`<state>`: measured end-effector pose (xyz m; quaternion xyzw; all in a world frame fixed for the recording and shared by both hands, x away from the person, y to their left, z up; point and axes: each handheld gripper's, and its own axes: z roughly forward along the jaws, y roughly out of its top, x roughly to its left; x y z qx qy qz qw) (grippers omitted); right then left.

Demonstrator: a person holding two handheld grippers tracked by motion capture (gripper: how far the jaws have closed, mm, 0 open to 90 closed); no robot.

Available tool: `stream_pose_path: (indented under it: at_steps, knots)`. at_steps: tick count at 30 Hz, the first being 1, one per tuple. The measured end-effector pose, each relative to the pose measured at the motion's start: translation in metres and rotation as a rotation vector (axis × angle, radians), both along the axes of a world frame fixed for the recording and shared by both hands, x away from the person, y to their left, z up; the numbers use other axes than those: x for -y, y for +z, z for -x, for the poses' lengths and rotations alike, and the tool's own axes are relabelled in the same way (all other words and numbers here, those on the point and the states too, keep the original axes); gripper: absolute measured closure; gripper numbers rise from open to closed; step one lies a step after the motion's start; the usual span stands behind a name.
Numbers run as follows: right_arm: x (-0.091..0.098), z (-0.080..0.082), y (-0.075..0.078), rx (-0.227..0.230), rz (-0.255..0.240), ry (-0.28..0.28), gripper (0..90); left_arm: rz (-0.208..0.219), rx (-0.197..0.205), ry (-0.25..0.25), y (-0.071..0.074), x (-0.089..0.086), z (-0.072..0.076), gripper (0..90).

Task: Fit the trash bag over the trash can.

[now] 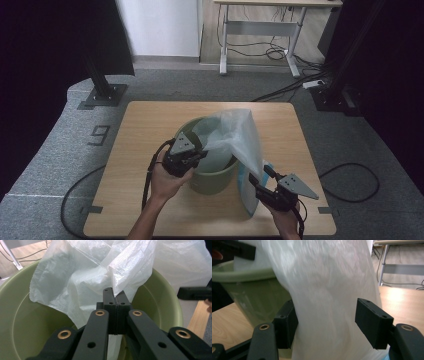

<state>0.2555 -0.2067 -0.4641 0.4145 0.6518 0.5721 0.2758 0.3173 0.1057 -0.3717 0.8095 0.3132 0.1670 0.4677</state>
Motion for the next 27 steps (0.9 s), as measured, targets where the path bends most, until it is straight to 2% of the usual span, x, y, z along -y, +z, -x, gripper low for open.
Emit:
stream_pose_path:
  at_steps: [4,8,9,11,13,16,17,18,20,23,24,26,27]
  knots:
    - [-0.003,0.004,-0.013,-0.017,0.019,0.011,34.3,0.004,0.002,0.01,0.001,-0.002,0.0,89.6]
    - [-0.003,0.003,-0.029,-0.041,0.049,0.009,41.1,0.006,0.007,0.022,0.002,-0.006,0.0,89.6]
    - [-0.003,0.003,-0.033,-0.042,0.058,0.01,45.7,0.008,0.006,0.025,0.002,-0.007,0.0,89.6]
    - [-0.001,0.001,-0.039,-0.043,0.074,0.032,62.6,0.011,0.0,0.02,0.002,-0.008,-0.001,89.6]
    - [0.002,0.0,-0.038,-0.012,0.086,0.03,77.1,0.002,-0.003,0.013,0.002,-0.006,-0.001,89.6]
    - [0.013,-0.002,-0.023,0.046,0.06,0.003,88.2,-0.002,-0.004,0.0,0.001,-0.003,0.0,89.7]
    - [0.016,-0.002,-0.017,0.061,0.051,-0.005,88.5,0.004,-0.005,-0.005,0.001,-0.003,0.0,89.7]
    - [0.023,-0.002,-0.004,0.09,0.031,-0.017,88.6,0.01,-0.006,-0.01,0.001,-0.003,0.0,89.6]
    - [0.03,-0.002,0.013,0.11,-0.006,-0.006,88.6,0.034,-0.005,-0.036,0.002,-0.004,-0.001,88.8]
    - [0.037,0.0,0.042,0.182,-0.003,-0.016,88.6,0.041,0.014,-0.058,0.003,-0.002,-0.001,82.4]
    - [0.038,0.0,0.051,0.201,-0.002,-0.019,88.6,0.039,0.035,-0.059,0.004,-0.001,-0.001,77.1]
    - [0.038,0.0,0.065,0.232,0.016,-0.019,88.6,0.02,0.124,-0.021,0.006,0.002,0.003,57.3]
    - [0.037,0.0,0.07,0.242,0.027,-0.019,88.6,0.01,0.165,0.003,0.008,0.004,0.007,51.6]
